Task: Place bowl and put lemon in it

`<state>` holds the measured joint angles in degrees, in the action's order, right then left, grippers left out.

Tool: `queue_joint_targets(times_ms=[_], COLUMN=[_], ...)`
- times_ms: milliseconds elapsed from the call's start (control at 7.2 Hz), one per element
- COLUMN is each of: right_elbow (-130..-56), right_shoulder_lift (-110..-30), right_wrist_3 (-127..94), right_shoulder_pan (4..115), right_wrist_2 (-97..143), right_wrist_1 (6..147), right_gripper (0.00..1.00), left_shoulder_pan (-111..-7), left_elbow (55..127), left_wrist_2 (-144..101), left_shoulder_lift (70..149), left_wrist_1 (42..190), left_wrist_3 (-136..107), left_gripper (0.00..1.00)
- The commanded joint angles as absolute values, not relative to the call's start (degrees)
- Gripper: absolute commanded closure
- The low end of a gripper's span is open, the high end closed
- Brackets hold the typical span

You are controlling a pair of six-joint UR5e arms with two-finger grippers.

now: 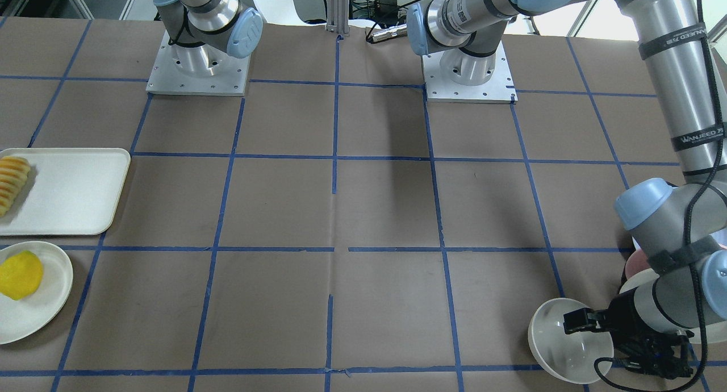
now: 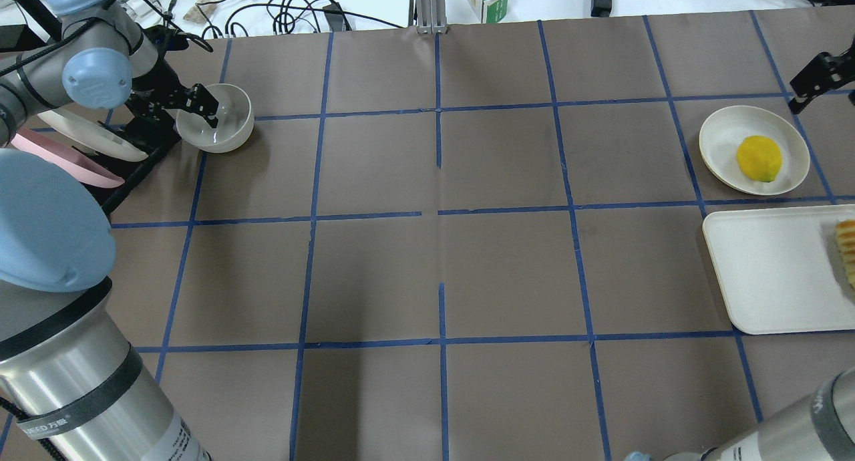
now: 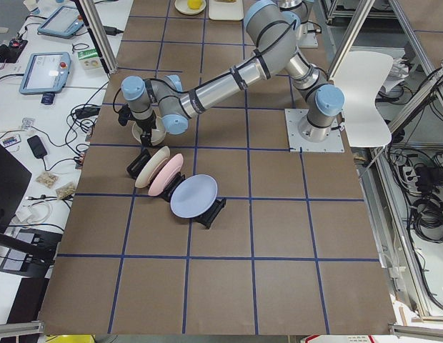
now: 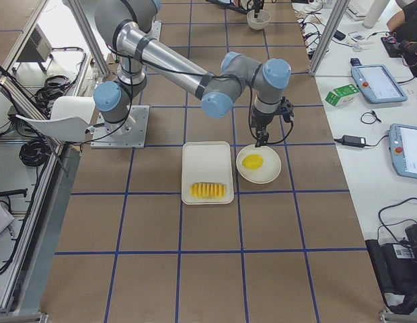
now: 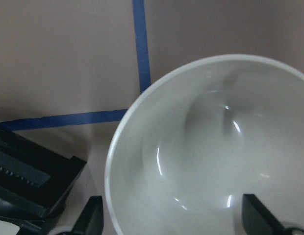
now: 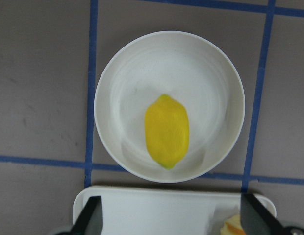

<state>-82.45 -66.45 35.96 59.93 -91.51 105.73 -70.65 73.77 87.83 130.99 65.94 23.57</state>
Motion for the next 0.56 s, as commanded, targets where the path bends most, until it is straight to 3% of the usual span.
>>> queue_joint_targets(times_ms=[0, 139, 278, 417], right_elbow=[-86.9, -89.3, -90.7, -91.1], right_shoulder_lift=[-58.4, -58.0, -57.6, -57.7], right_wrist_3=[38.1, 38.5, 38.9, 38.8], right_shoulder_pan=[60.4, 60.3, 60.4, 60.4], right_wrist_2=[-91.7, -91.9, -91.8, -91.9], right_wrist_1=[120.1, 122.8, 123.0, 122.8], right_gripper=[0.0, 0.0, 0.0, 0.0], left_shoulder_pan=[-70.1, -70.3, -70.3, -70.3], left_elbow=[74.0, 74.0, 74.0, 74.0], left_wrist_2=[87.5, 87.5, 87.5, 87.5], left_shoulder_lift=[131.7, 131.7, 131.6, 131.7], left_wrist_1=[65.7, 65.8, 65.8, 65.8], left_wrist_3=[23.2, 22.4, 22.4, 22.4], left_gripper=[0.19, 0.51, 0.69, 0.98])
